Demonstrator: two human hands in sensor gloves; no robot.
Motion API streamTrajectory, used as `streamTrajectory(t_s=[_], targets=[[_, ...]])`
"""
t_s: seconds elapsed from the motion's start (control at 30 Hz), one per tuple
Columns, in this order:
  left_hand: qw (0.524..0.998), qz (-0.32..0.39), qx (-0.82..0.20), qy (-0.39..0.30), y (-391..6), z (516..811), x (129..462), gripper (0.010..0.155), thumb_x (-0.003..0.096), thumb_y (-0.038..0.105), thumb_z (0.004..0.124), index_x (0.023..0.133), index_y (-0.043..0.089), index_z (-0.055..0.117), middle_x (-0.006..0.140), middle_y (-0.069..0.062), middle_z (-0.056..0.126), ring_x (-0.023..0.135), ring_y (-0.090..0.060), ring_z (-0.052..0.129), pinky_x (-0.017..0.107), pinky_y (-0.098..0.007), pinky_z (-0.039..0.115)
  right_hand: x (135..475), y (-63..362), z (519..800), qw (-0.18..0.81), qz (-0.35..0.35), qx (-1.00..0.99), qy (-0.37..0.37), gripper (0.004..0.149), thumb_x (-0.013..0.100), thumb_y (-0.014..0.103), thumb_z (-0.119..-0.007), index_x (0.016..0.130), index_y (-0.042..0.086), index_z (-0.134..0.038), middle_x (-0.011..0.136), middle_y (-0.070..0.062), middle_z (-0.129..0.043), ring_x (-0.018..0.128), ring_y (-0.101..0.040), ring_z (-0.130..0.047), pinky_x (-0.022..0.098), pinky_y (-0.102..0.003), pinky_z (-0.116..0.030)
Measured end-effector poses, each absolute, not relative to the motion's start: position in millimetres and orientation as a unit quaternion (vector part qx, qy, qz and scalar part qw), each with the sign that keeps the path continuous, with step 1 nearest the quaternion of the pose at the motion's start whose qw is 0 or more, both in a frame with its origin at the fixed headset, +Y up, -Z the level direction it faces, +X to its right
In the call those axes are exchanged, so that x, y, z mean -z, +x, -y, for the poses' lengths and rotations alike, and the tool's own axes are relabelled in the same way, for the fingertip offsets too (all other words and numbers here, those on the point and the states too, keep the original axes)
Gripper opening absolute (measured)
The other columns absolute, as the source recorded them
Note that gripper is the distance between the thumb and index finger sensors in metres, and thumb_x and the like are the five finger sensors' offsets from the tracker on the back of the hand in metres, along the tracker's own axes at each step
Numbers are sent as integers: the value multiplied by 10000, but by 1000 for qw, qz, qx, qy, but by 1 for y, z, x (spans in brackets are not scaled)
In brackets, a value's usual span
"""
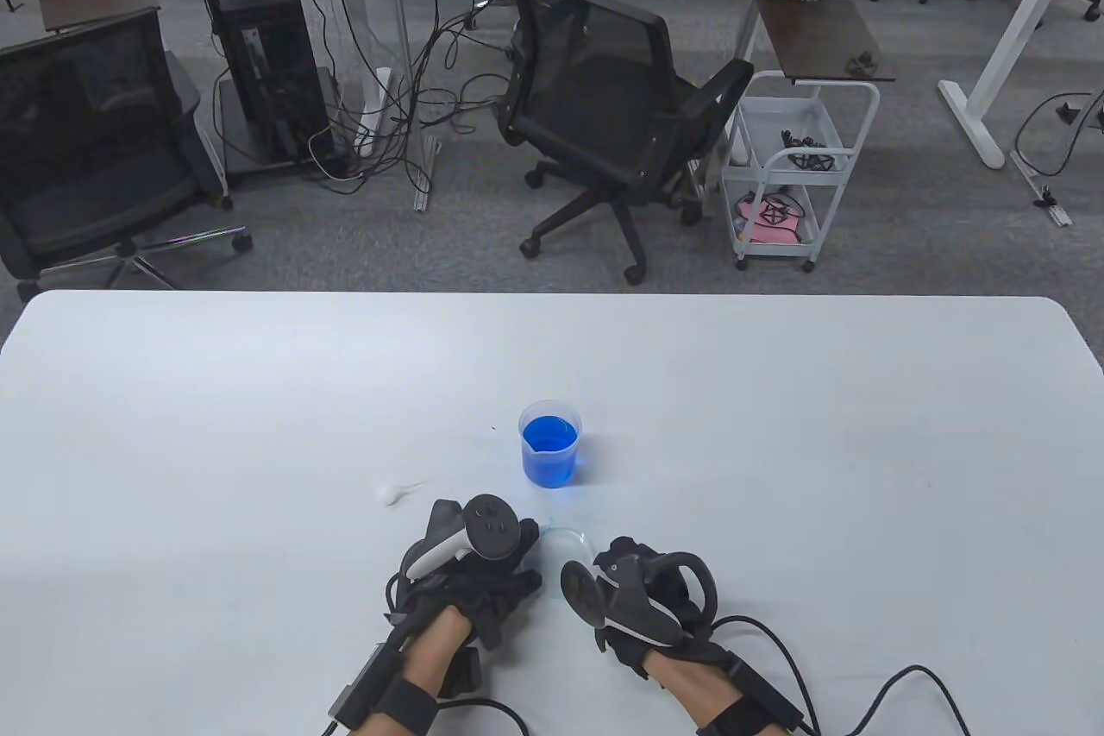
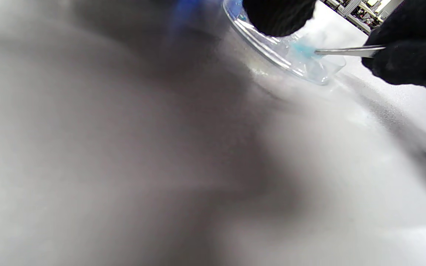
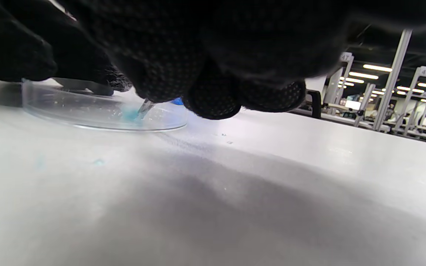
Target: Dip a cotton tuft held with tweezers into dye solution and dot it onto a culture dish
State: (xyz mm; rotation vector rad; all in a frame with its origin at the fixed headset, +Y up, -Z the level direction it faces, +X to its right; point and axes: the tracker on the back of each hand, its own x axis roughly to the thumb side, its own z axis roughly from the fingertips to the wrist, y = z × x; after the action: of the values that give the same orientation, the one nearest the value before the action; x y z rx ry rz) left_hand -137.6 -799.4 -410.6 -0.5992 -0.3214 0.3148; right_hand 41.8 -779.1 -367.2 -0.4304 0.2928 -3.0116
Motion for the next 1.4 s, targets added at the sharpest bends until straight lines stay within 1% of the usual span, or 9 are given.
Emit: streamTrajectory(t_s=[0.23, 0.5, 0.7, 0.77, 0.97, 1.1, 1.17, 1.4], targets=[[931, 157, -154, -293, -138, 799, 411, 696, 630, 430, 625, 1155, 261, 200, 1224, -202, 51, 1050, -518, 39, 653, -773, 116, 358, 43, 768, 27, -111, 983, -147, 406, 262, 282, -918, 501, -9, -1067, 546, -243, -1017, 173, -155, -963, 35, -304, -870], [930, 157, -155, -293, -138, 799, 411, 698, 629, 430, 625, 1155, 261, 198, 1223, -203, 52, 1049, -518, 37, 653, -773, 116, 361, 37, 781, 47, -95, 982, -154, 406, 262, 282, -918, 502, -9, -1067, 546, -243, -1017, 174, -155, -963, 36, -304, -870], [930, 159, -156, -293, -138, 799, 411, 697, 630, 429, 624, 1154, 259, 198, 1222, -204, 51, 1047, -519, 37, 652, -773, 116, 365, 41, 760, 14, -133, 981, -137, 406, 260, 283, -918, 499, -9, -1068, 545, -244, -1018, 173, -154, -963, 34, -303, -870], [930, 159, -155, -293, -138, 799, 411, 697, 629, 430, 624, 1154, 261, 197, 1222, -203, 51, 1047, -519, 37, 653, -773, 116, 367, 40, 758, 10, -137, 981, -135, 404, 262, 282, -918, 500, -8, -1068, 545, -245, -1018, 173, -155, -963, 35, -304, -870], [930, 159, -155, -292, -137, 800, 410, 696, 630, 430, 623, 1154, 259, 198, 1222, -205, 52, 1048, -519, 38, 653, -773, 117, 375, 30, 776, 42, -111, 982, -146, 406, 263, 283, -917, 502, -8, -1067, 546, -243, -1018, 174, -154, -963, 36, -303, -870], [930, 159, -155, -293, -137, 800, 409, 698, 629, 429, 624, 1154, 258, 197, 1222, -205, 52, 1047, -521, 39, 653, -773, 116, 376, 29, 780, 47, -107, 982, -147, 405, 262, 284, -917, 500, -7, -1068, 543, -241, -1020, 174, -155, -963, 35, -304, -870], [930, 159, -155, -293, -137, 800, 410, 699, 629, 428, 626, 1154, 257, 198, 1221, -208, 52, 1046, -523, 38, 652, -774, 116, 377, 30, 779, 43, -109, 983, -144, 406, 263, 283, -917, 501, -9, -1068, 544, -241, -1020, 174, -154, -963, 35, -303, -870], [930, 160, -154, -294, -136, 800, 409, 697, 630, 428, 624, 1154, 256, 197, 1221, -208, 52, 1046, -523, 40, 653, -772, 116, 380, 39, 763, 15, -134, 984, -120, 405, 262, 283, -917, 500, -8, -1068, 546, -243, -1018, 173, -154, -963, 35, -304, -870]])
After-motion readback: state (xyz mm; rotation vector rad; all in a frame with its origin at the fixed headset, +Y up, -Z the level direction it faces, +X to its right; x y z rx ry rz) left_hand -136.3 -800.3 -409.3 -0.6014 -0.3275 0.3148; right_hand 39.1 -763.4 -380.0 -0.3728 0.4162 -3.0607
